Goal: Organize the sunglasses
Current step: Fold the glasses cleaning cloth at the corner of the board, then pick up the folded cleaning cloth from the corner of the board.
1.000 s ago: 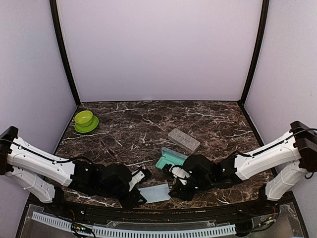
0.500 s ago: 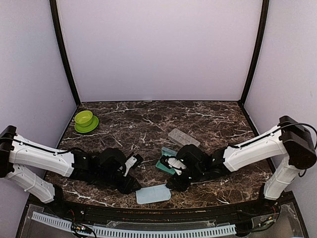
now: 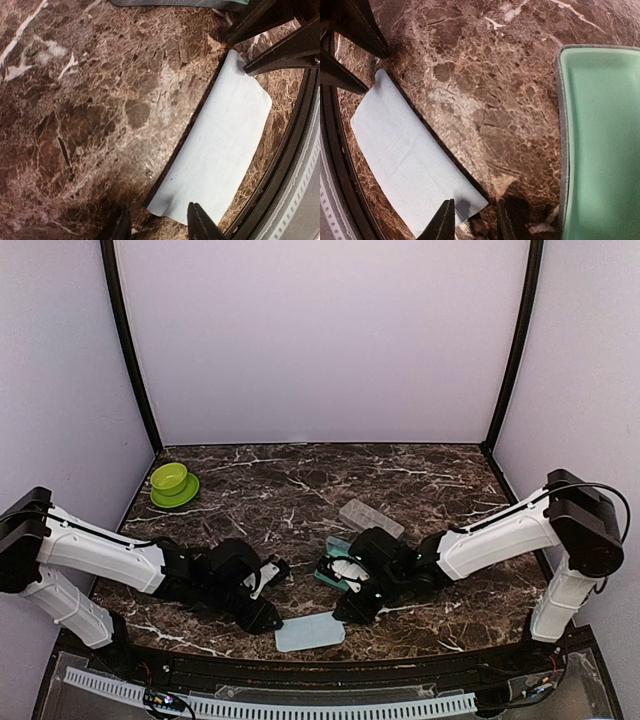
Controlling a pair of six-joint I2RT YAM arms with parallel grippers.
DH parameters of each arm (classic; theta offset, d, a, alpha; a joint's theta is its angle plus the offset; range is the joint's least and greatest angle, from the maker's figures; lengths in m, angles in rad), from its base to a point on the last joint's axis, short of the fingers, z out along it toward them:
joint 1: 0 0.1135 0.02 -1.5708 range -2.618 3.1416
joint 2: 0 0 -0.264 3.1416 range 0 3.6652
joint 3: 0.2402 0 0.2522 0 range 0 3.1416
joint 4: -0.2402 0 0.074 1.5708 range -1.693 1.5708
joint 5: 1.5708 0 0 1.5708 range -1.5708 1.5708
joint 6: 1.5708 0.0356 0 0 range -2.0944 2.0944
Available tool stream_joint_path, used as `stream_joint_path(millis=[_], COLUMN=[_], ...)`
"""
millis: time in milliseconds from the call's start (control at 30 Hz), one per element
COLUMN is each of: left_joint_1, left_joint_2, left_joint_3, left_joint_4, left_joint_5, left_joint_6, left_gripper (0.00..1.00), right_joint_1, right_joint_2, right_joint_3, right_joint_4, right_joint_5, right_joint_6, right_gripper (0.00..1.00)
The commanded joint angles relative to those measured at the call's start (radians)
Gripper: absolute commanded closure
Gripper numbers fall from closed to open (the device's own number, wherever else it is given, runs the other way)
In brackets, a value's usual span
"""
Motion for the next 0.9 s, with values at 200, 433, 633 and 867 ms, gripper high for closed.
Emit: stream_joint_path(millis=[200,433,633,867], left_joint_1=[0.008,0.008,0.008,0.008], left_joint_2=[0.033,0.048,0.052,0.044], left_joint_3=[0.007,0.008,0.007,-0.007], left_joint_4=[0.015,0.026,0.030,0.037], left_joint_5=[0.047,0.051,0.055,0.059], left_joint_6=[0.015,0.022,0.026,0.020], left_gripper=[0.68,0.72,0.78,0.90], right_joint_1=[-0.012,-0.012,-0.012,-0.012], right_joint_2=[0.054,0.054,0.048,0.040], right_joint_3=[0.024,0.016,0.007,0.002], right_joint_4=[0.018,0.018,0.023,0.032], right_joint_5=[-0.054,-0.064,-0.064,-0.056], right_joint_6=[-0.024,-0.025,-0.023,-0.014], right_gripper=[0.75,0.79,0.83,0.90])
